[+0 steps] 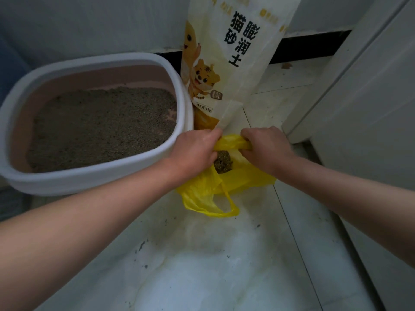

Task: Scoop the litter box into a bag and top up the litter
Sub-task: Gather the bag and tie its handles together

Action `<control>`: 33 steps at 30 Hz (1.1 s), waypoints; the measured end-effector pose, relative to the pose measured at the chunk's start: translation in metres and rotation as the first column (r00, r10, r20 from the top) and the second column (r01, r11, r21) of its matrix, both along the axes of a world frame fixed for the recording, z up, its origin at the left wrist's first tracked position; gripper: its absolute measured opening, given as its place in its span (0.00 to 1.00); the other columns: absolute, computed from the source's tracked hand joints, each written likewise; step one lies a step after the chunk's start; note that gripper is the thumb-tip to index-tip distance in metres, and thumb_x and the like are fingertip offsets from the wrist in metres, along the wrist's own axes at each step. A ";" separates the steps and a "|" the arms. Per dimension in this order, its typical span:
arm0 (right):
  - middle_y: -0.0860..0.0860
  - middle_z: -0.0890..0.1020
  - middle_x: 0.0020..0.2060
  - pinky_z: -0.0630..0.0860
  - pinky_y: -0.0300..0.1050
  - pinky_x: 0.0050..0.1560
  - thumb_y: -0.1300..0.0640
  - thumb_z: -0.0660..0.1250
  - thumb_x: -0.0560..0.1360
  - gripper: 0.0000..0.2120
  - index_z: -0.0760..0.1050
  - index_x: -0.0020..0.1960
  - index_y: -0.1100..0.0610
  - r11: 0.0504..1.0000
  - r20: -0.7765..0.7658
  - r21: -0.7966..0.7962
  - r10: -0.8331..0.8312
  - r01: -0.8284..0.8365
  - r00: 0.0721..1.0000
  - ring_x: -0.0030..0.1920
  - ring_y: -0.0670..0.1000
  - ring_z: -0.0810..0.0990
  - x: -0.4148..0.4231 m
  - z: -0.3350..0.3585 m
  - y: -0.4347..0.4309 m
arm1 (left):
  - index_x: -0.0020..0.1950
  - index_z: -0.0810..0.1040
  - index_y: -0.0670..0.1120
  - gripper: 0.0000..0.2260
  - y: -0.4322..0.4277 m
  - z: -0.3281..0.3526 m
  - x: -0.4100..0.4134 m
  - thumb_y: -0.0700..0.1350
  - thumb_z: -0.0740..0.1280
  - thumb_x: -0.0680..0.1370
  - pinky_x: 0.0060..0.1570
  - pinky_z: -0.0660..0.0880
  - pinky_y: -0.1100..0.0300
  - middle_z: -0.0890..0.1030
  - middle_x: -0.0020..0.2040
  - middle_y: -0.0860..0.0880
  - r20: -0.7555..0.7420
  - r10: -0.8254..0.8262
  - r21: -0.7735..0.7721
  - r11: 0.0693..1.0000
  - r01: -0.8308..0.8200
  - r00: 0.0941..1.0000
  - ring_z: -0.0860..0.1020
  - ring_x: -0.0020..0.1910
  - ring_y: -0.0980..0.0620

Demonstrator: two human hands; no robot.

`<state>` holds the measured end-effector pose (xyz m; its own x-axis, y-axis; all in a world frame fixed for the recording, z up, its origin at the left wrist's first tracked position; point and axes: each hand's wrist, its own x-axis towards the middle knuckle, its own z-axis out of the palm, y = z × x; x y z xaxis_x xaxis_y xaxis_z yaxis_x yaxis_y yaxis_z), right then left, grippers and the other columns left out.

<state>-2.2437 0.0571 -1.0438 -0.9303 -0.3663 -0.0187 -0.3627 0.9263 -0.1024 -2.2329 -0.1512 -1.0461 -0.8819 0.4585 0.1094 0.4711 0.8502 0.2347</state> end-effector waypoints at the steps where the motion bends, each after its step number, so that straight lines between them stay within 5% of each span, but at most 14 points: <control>1: 0.48 0.74 0.37 0.64 0.47 0.41 0.50 0.69 0.74 0.09 0.71 0.46 0.52 1.000 0.000 -0.025 -0.009 0.009 1.000 0.37 0.54 0.72 0.002 0.000 0.002 | 0.63 0.73 0.48 0.18 -0.002 -0.001 0.002 0.49 0.69 0.76 0.39 0.77 0.46 0.80 0.50 0.49 -0.006 0.007 0.031 1.000 -0.007 1.000 0.80 0.47 0.43; 5: 0.51 0.77 0.51 0.69 0.48 0.44 0.45 0.69 0.73 0.19 0.73 0.61 0.52 0.999 -0.007 -0.029 -0.031 0.030 1.000 0.51 0.55 0.75 0.012 0.002 0.013 | 0.69 0.71 0.49 0.24 -0.009 -0.002 0.013 0.58 0.67 0.76 0.43 0.77 0.46 0.76 0.56 0.49 -0.025 -0.042 0.054 0.998 0.043 0.999 0.76 0.54 0.46; 8: 0.51 0.75 0.59 0.71 0.48 0.48 0.42 0.68 0.73 0.26 0.70 0.67 0.51 0.997 0.013 -0.026 -0.068 0.068 0.998 0.59 0.55 0.74 0.022 0.006 0.018 | 0.72 0.70 0.47 0.29 -0.013 0.002 0.030 0.63 0.64 0.77 0.59 0.74 0.45 0.72 0.69 0.43 -0.107 -0.166 0.053 0.984 0.172 0.980 0.72 0.66 0.42; 11: 0.53 0.72 0.64 0.73 0.49 0.51 0.38 0.67 0.72 0.33 0.65 0.71 0.52 0.992 0.030 -0.005 -0.127 0.127 0.991 0.62 0.57 0.73 0.033 0.016 0.027 | 0.77 0.67 0.50 0.39 -0.018 0.009 0.050 0.74 0.59 0.74 0.76 0.58 0.43 0.58 0.80 0.41 -0.050 -0.381 -0.061 0.924 0.378 0.923 0.56 0.79 0.41; 15: 0.57 0.76 0.60 0.78 0.54 0.49 0.35 0.65 0.71 0.34 0.65 0.69 0.55 0.968 0.104 0.131 -0.229 0.215 0.968 0.56 0.61 0.78 0.051 0.030 0.040 | 0.79 0.62 0.54 0.49 -0.025 0.012 0.066 0.82 0.57 0.65 0.78 0.41 0.40 0.48 0.82 0.41 0.145 -0.427 -0.329 0.830 0.450 0.893 0.40 0.81 0.45; 18: 0.55 0.79 0.52 0.77 0.50 0.45 0.33 0.63 0.73 0.29 0.69 0.61 0.56 0.922 0.210 0.283 -0.327 0.263 0.921 0.51 0.59 0.80 0.062 0.037 0.045 | 0.65 0.77 0.53 0.27 -0.026 0.016 0.065 0.64 0.70 0.69 0.78 0.51 0.38 0.61 0.79 0.40 0.100 -0.431 -0.290 0.850 0.440 0.897 0.54 0.80 0.41; 21: 0.53 0.82 0.42 0.79 0.47 0.40 0.40 0.63 0.76 0.18 0.76 0.47 0.56 0.912 0.243 0.330 -0.332 0.244 0.911 0.42 0.56 0.80 0.068 0.048 0.047 | 0.52 0.82 0.47 0.11 -0.027 0.024 0.056 0.50 0.72 0.72 0.60 0.74 0.40 0.79 0.62 0.43 0.000 -0.312 0.025 0.950 0.312 0.950 0.76 0.63 0.40; 24: 0.53 0.80 0.34 0.72 0.45 0.33 0.48 0.63 0.77 0.15 0.77 0.41 0.58 0.951 0.197 0.163 -0.291 0.262 0.936 0.36 0.56 0.78 0.070 0.062 0.045 | 0.50 0.80 0.46 0.06 -0.023 0.045 0.054 0.48 0.69 0.79 0.47 0.75 0.46 0.81 0.47 0.47 0.123 -0.053 0.329 0.944 0.010 0.991 0.77 0.47 0.47; 27: 0.52 0.78 0.32 0.70 0.47 0.33 0.48 0.66 0.77 0.14 0.76 0.40 0.57 0.944 0.186 -0.145 -0.267 0.295 0.946 0.35 0.55 0.77 0.068 0.081 0.036 | 0.47 0.80 0.47 0.07 -0.017 0.068 0.053 0.49 0.68 0.80 0.43 0.75 0.49 0.81 0.41 0.46 0.306 0.128 0.489 0.829 -0.272 0.943 0.78 0.42 0.46; 33: 0.48 0.76 0.28 0.72 0.43 0.28 0.49 0.70 0.77 0.14 0.75 0.38 0.56 0.725 0.164 -0.636 -0.208 0.264 0.964 0.26 0.50 0.77 0.063 0.122 0.005 | 0.42 0.81 0.41 0.10 -0.017 0.107 0.045 0.44 0.66 0.80 0.39 0.71 0.55 0.80 0.37 0.44 0.392 0.144 0.715 0.573 -0.400 0.908 0.75 0.35 0.51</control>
